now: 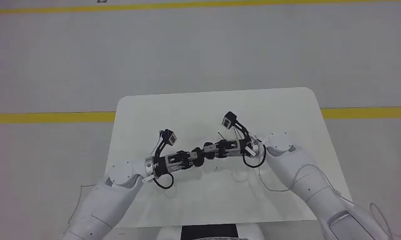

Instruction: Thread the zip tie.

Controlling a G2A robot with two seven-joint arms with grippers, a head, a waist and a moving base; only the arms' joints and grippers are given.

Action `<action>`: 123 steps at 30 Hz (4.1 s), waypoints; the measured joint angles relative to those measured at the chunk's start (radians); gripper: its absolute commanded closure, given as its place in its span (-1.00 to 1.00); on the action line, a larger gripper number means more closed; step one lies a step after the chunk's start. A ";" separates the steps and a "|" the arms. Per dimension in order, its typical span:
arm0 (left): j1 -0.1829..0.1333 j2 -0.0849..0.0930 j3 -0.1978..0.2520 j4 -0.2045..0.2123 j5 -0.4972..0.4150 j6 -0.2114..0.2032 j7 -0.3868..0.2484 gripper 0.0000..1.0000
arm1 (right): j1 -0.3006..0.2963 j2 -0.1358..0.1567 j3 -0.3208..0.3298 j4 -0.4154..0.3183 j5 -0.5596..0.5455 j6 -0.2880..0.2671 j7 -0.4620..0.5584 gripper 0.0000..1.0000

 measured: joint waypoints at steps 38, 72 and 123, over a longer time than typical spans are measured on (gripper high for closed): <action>0.041 0.024 -0.081 -0.090 0.050 -0.034 -0.040 1.00 | -0.046 0.040 0.146 -0.004 -0.014 -0.023 -0.013 -1.00; 0.082 0.041 -0.112 -0.281 0.558 -0.020 0.243 1.00 | -0.055 0.114 0.202 -0.249 -0.708 0.119 -0.208 -1.00; 0.097 0.054 -0.114 -0.214 0.532 -0.018 0.261 1.00 | 0.364 0.056 -0.275 -0.116 -1.018 -0.024 -0.030 -1.00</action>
